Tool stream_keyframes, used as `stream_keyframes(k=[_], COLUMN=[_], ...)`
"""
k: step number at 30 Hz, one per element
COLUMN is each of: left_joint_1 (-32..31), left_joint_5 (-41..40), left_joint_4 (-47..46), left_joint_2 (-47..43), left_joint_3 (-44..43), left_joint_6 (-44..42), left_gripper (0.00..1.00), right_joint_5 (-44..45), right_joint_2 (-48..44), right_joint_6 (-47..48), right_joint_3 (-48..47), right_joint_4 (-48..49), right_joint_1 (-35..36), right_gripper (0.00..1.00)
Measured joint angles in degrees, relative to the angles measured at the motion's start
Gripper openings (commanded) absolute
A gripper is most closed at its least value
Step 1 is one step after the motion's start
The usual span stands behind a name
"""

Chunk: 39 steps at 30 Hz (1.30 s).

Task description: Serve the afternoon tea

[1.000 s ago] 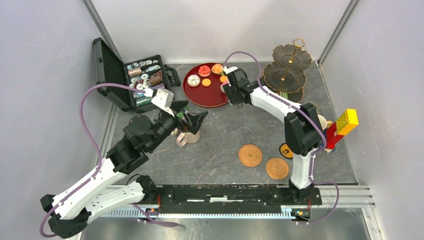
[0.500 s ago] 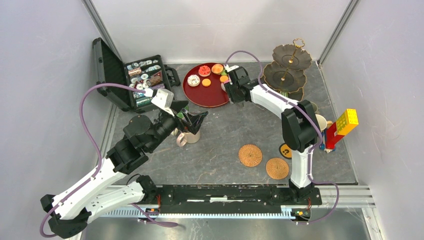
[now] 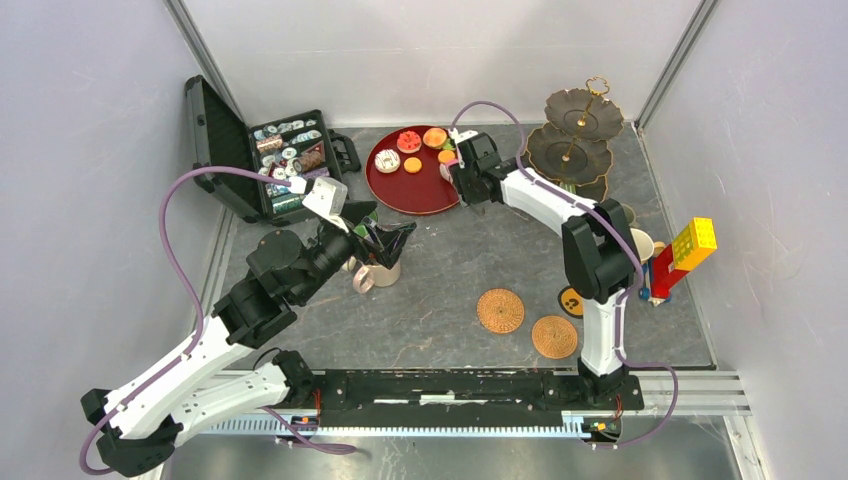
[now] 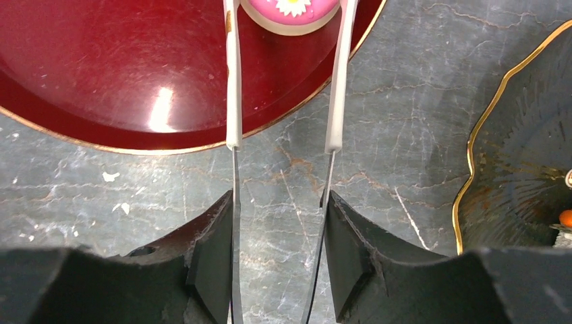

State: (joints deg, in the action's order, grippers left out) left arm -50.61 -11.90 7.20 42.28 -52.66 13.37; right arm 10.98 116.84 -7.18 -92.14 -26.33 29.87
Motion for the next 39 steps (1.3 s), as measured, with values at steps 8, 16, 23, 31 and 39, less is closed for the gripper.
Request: stream_keyframes(k=[8,16,23,31,39], left_joint_1=[0.0,0.0,0.0,0.0,0.0], left_joint_5=[0.0,0.3,0.5,0.5,0.5], left_joint_4=[0.0,0.0,0.0,0.0,0.0], left_joint_2=[0.0,0.0,0.0,-0.3,-0.5], left_joint_3=[0.0,0.0,0.0,0.0,0.0], left_joint_6=[0.0,0.0,0.0,0.0,0.0], left_gripper=[1.0,1.0,1.0,1.0,1.0], right_joint_5=[-1.8,1.7,9.4,17.6,22.2], right_joint_2=[-9.9,-21.7,-23.6,-23.7,-21.1], right_joint_6=[-2.2,-10.3,-20.7,-27.6,-30.7], right_joint_3=[9.0,21.2,29.2,32.4,31.7], right_joint_4=[5.2,14.0,18.7,23.9,27.3], right_joint_1=[0.0,0.0,-0.5,-2.1,-3.7], right_gripper=[0.26,0.26,0.26,0.26,0.28])
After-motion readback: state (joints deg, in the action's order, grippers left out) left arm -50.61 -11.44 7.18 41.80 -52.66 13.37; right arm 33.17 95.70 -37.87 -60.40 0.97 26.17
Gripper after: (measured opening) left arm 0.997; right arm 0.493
